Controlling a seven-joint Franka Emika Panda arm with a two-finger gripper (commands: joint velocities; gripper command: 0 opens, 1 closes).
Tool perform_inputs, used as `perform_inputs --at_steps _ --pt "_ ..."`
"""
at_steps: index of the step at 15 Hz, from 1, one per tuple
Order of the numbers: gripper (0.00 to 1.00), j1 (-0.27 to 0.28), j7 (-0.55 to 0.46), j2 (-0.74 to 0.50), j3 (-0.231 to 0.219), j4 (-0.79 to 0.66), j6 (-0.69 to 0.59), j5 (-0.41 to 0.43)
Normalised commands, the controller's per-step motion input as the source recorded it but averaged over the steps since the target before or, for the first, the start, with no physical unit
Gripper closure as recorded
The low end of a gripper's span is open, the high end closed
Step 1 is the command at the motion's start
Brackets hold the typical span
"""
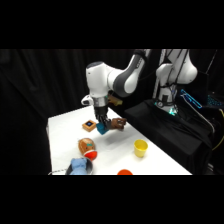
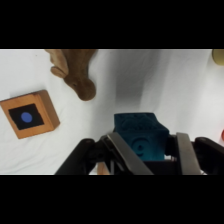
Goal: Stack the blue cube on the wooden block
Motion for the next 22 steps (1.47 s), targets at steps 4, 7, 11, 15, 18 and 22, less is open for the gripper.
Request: perform_inputs --at_steps 4,7,11,15,18,22 --pt "0.74 -0.124 -0.01 -0.01 -0.084 0.25 -0.25 0.049" --pt "0.74 -0.119 0.01 0.12 -0.069 0.31 -0.16 0.090" --pt "0.74 -0.098 0.05 0.19 -0.050 0.34 -0.14 0.103" --pt "0.74 -0.091 0.06 0.21 -0.035 0.33 -0.14 0.119" --pt "0.74 -0.073 0.05 0.15 -0.019 0.27 -0.15 0.128" --pt "0.74 -0.053 0.03 0.12 -0.008 0.21 -0.13 0.133"
